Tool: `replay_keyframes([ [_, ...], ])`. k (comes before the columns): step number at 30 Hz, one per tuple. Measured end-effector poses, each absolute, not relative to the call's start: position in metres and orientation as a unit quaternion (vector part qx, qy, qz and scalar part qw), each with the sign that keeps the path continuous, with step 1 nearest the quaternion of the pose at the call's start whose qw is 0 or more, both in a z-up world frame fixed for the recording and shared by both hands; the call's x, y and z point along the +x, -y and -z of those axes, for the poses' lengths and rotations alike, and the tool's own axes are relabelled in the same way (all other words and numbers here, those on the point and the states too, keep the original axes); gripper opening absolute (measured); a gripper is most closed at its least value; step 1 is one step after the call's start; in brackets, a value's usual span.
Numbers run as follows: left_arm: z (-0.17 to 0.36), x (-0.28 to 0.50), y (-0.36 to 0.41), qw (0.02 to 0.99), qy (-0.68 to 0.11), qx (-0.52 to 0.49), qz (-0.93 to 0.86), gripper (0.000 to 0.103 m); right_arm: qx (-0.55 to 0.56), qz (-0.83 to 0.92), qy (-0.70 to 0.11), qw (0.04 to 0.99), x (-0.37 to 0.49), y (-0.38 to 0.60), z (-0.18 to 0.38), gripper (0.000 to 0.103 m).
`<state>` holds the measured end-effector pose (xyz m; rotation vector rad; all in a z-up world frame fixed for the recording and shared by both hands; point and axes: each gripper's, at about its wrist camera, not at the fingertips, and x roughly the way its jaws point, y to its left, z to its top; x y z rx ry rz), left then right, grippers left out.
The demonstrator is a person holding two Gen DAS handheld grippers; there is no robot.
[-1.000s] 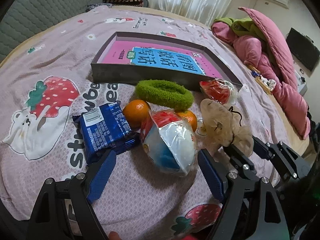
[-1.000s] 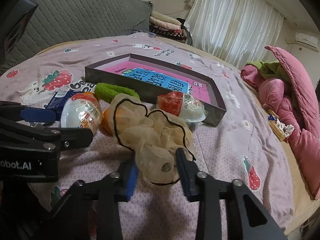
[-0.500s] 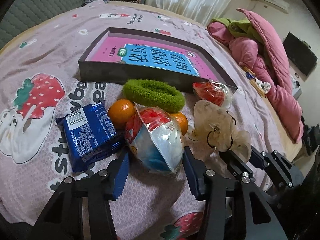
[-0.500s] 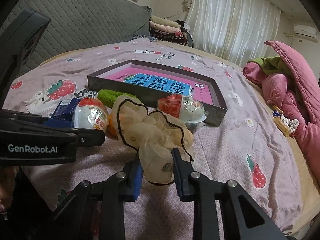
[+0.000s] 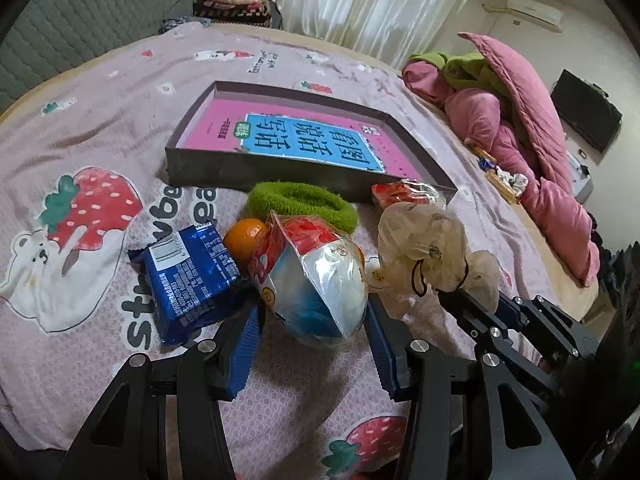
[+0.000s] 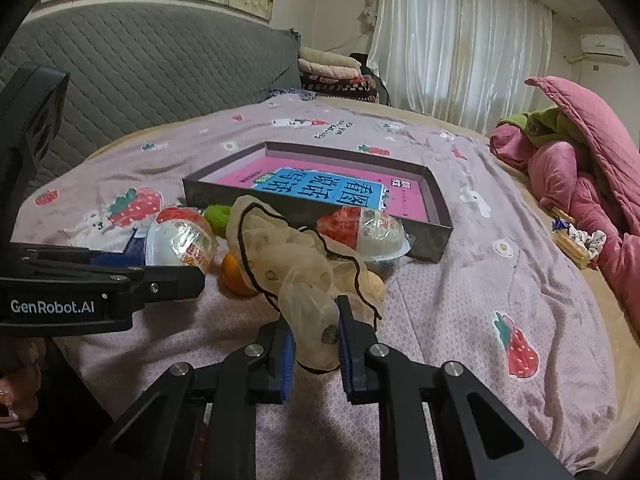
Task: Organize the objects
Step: 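Carry the egg into the grey tray and open left tool while right carries scrunchie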
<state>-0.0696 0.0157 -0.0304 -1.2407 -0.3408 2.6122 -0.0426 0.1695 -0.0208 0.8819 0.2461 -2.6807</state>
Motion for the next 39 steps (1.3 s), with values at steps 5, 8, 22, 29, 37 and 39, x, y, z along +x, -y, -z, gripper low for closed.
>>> replay_keyframes([
  [5, 0.022, -0.062, -0.015, 0.115, 0.108, -0.409, -0.899, 0.052, 0.286, 0.942, -0.073, 0.162, -0.037, -0.171, 0.012, 0.018],
  [8, 0.015, -0.058, -0.014, 0.111, 0.1, -0.397, -0.906, 0.052, 0.275, 0.945, -0.071, 0.162, -0.035, -0.172, 0.008, 0.018],
  [22, 0.0, -0.053, -0.014, 0.104, 0.083, -0.371, -0.919, 0.052, 0.251, 0.954, -0.061, 0.151, -0.03, -0.179, -0.003, 0.018],
  [29, -0.004, -0.059, -0.015, 0.103, 0.074, -0.361, -0.924, 0.052, 0.245, 0.956, -0.056, 0.151, -0.035, -0.181, -0.01, 0.018],
  [37, -0.006, -0.071, -0.014, 0.102, 0.071, -0.353, -0.927, 0.052, 0.24, 0.958, -0.054, 0.148, -0.052, -0.188, -0.013, 0.018],
  [39, -0.007, -0.074, -0.014, 0.101, 0.069, -0.35, -0.929, 0.052, 0.239, 0.958, -0.048, 0.148, -0.058, -0.191, -0.015, 0.018],
])
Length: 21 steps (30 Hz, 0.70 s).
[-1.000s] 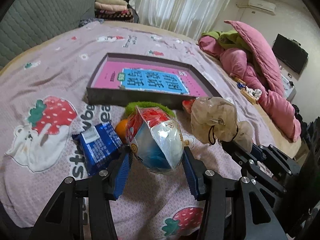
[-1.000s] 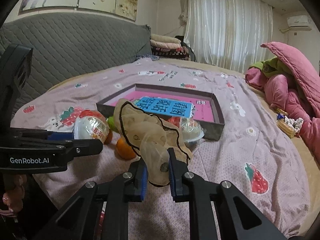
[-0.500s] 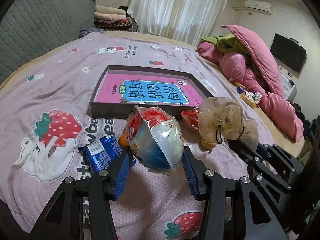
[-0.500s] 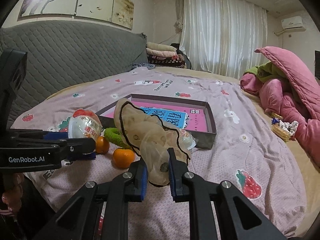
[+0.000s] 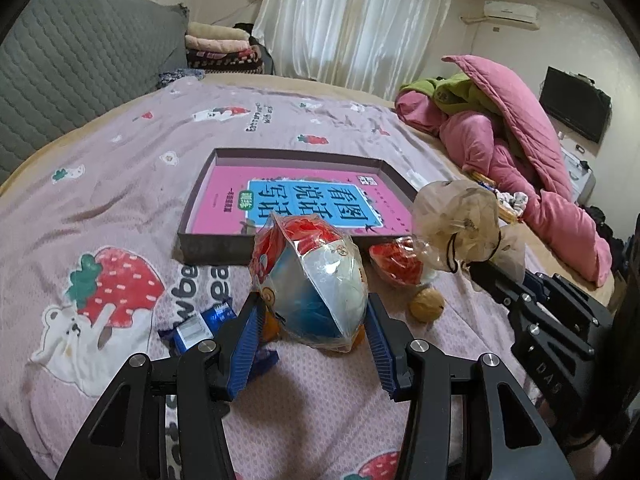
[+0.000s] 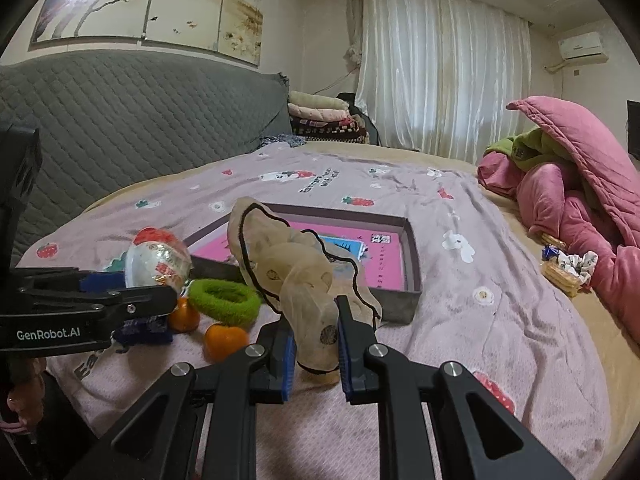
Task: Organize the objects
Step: 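Carry the egg into the grey tray and open left tool while right carries scrunchie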
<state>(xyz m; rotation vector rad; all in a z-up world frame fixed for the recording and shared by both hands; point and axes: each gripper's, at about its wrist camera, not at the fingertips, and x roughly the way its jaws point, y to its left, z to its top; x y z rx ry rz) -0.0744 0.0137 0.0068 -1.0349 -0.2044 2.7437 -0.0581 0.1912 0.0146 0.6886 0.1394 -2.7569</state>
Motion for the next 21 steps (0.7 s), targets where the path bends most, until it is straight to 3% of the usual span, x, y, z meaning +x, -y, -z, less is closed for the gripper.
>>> replay_keyframes([
  [21, -0.01, -0.127, 0.002, 0.083, 0.09, -0.342, -0.932, 0.052, 0.234, 0.959, -0.042, 0.155, -0.1, -0.194, -0.019, 0.018],
])
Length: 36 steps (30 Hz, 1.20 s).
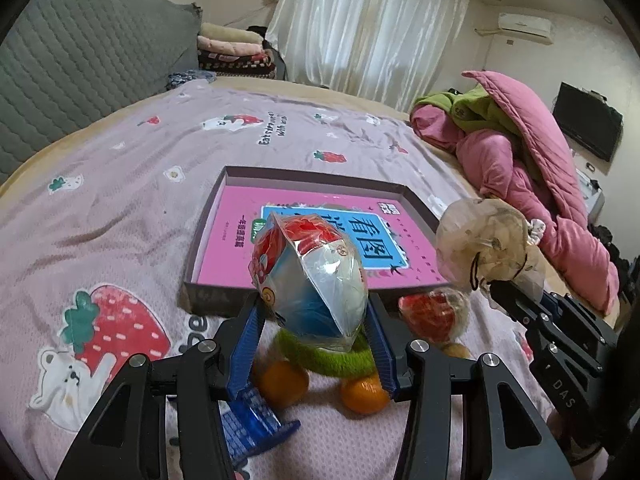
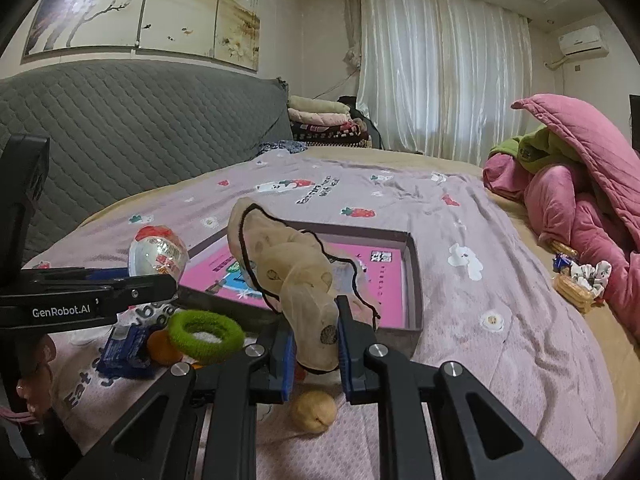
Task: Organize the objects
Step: 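Carry the egg into the grey tray and open left tool while right carries scrunchie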
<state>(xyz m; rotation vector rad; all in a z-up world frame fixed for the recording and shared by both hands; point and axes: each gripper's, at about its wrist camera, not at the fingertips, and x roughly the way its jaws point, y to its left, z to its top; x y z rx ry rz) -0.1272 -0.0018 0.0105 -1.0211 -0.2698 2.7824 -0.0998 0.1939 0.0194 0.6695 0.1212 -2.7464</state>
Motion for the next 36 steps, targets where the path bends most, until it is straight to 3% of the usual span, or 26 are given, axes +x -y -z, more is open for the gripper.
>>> replay_keyframes([
  [36, 0.013, -0.221, 0.016, 0.06, 0.096, -0.36, -0.926, 0.052, 0.265, 0.954, -0.076, 0.123, -0.182, -0.198, -0.002, 0.018],
])
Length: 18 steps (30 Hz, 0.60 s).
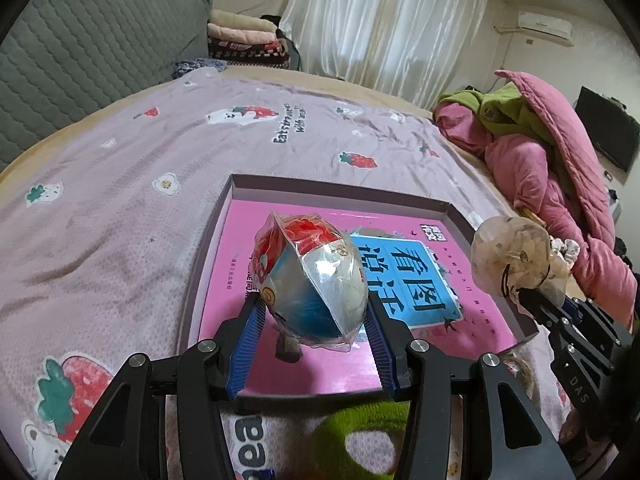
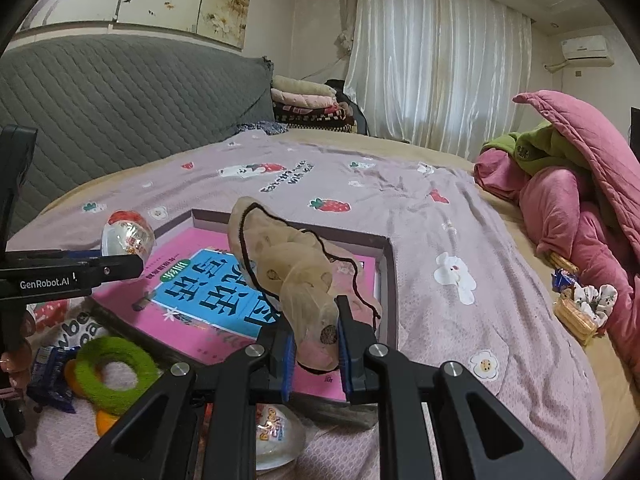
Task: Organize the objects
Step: 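Carry the egg into the grey tray and open left tool while right carries scrunchie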
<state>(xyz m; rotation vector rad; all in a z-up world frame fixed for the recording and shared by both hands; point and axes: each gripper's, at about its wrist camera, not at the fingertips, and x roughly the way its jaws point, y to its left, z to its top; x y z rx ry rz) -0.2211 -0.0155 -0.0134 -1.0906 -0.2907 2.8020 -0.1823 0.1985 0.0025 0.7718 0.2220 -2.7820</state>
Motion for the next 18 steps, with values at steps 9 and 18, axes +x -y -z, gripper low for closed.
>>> replay_keyframes([
  [9, 0.023, -0.239, 0.011, 0.053, 0.075, -0.377, -0.922, 0.052, 0.28, 0.949, -0.086, 0.12, -0.196, -0.197, 0.007, 0.018],
  [18, 0.035, -0.246, 0.005, 0.051, 0.061, -0.401, -0.913, 0.052, 0.318, 0.939, -0.068, 0.113, -0.209, -0.203, 0.021, 0.018],
])
